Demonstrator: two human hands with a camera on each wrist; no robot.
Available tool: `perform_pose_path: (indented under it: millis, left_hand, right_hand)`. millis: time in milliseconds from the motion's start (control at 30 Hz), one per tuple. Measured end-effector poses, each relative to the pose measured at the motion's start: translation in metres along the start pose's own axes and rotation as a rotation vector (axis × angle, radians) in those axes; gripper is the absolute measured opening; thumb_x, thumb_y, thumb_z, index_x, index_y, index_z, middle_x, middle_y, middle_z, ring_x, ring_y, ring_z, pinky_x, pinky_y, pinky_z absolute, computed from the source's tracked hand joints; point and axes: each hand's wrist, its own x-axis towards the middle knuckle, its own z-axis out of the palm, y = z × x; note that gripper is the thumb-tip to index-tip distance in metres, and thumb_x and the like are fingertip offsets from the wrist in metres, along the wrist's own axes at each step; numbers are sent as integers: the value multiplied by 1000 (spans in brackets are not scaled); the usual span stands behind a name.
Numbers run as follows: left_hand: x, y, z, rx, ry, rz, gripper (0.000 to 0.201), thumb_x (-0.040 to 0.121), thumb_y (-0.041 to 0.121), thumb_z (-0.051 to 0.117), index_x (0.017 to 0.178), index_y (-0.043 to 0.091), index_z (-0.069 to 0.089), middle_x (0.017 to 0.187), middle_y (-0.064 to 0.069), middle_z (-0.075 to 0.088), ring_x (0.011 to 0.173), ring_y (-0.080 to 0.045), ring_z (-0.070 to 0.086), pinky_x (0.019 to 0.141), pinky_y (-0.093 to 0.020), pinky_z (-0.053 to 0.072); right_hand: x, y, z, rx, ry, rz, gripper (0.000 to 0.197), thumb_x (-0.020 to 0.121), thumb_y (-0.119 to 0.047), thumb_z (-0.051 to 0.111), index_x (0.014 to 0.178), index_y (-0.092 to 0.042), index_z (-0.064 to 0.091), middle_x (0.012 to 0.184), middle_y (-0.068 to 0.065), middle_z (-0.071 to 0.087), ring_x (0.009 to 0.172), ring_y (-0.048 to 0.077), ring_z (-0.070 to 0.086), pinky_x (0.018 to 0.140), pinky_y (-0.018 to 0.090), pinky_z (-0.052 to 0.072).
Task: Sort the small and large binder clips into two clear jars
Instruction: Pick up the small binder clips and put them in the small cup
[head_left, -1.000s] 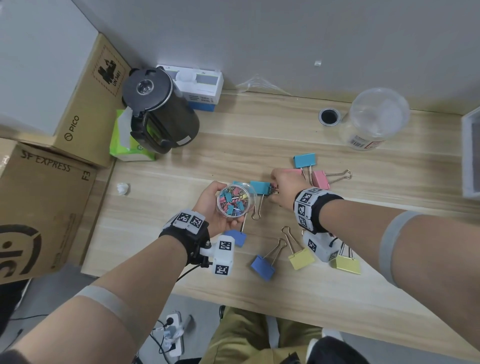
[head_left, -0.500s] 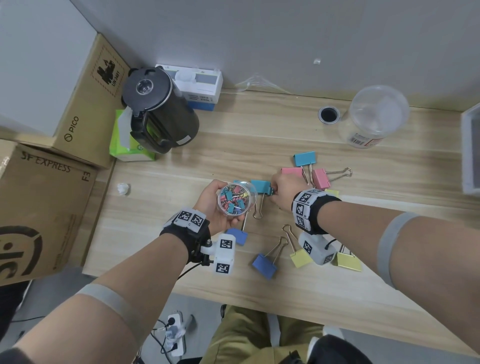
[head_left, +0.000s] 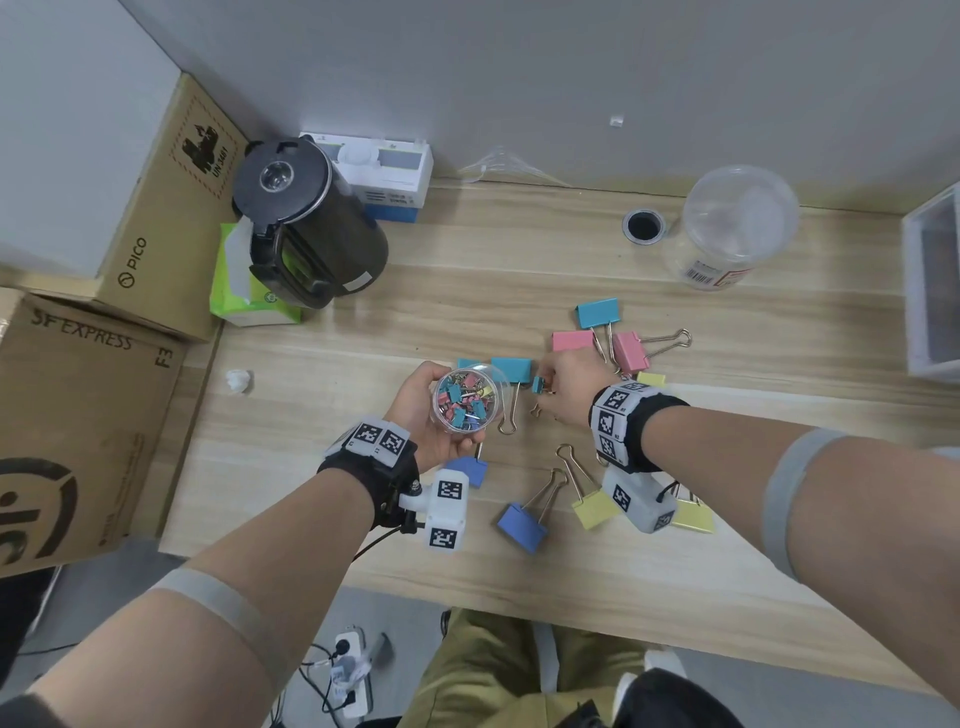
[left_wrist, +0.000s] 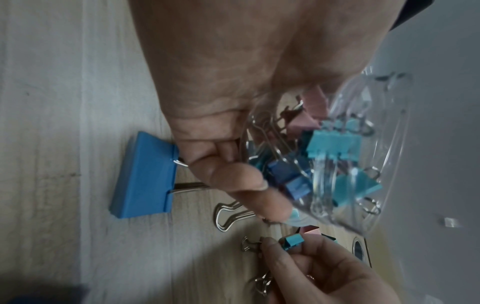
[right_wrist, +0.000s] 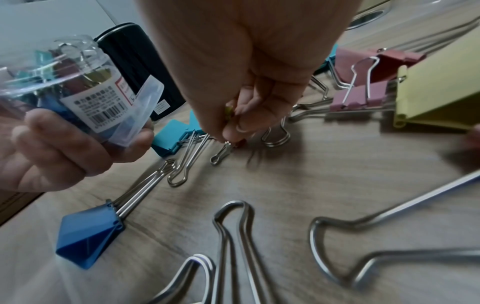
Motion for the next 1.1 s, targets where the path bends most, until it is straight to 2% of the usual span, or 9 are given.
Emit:
perform_pose_path:
  millis: [100,300,533,700,767,900,1000,1100]
  left_hand:
    - [0,0,1,8,-1,3,54,84,42,41,114,4,64,107,-21,62,59,-24,54,51,-25,40]
    - [1,-1,1,-7,3,-14,54,83,43,42,112,3,65,105,-21,64,60,-25,54,51,-25,42]
    - [-2,-1,1,-16,-3,-3,53,84,42,41,110,4,66,106,-22,65,61,-25,53,52,-25,40]
    - [-5,0,1,-32,-17,-5,51,83,42,42,106,3,67,101,-21,67,59,-25,53,50,-25,42]
    - [-6,1,1,-26,-14,0,52,85,42,41,107,3,67,101,-21,67,59,-25,54,49,-25,41]
    - [-6,3,2,-18,-7,11,54,85,43,41,114,3,65,106,-22,66,58,-25,54,50,-25,40]
    - [-6,3,2,-18,-9,8,55,85,43,41,112,3,66,105,-22,66,58,-25,54,51,-25,40]
    - [-5,2,1,-26,-7,10,55,85,43,42,113,3,66,107,-22,64,59,-25,53,51,-26,41]
  right_hand:
    - [-1,0,0,-5,18,8,25,88,-26,67,108,-10,65,97,11,66,85,27,61,68,28,46]
    - [3,-3,2,-78,-16,22,20,90,-22,64,101,-8,71,96,13,69,91,31,65,78,34,55]
    - [8,-2,5,-122,-64,20,25,91,-22,60,114,-17,67,107,13,68,98,35,63,83,37,56]
    - [6,0,5,-86,-42,1,20,90,-23,62,106,-14,68,101,11,68,94,33,63,78,33,53]
    - [5,2,1,-88,-50,-29,19,89,-22,63,105,-14,69,101,11,69,92,31,64,79,34,54]
    - [4,6,-11,-190,-113,-166,26,90,-21,60,114,-18,70,113,7,69,105,28,63,90,36,51]
    - [6,5,-17,-281,-149,-245,29,90,-19,59,117,-21,71,114,4,69,107,26,62,86,30,47]
    - [9,1,-18,-389,-217,-296,31,89,-17,58,116,-24,72,111,3,70,102,26,63,86,32,51]
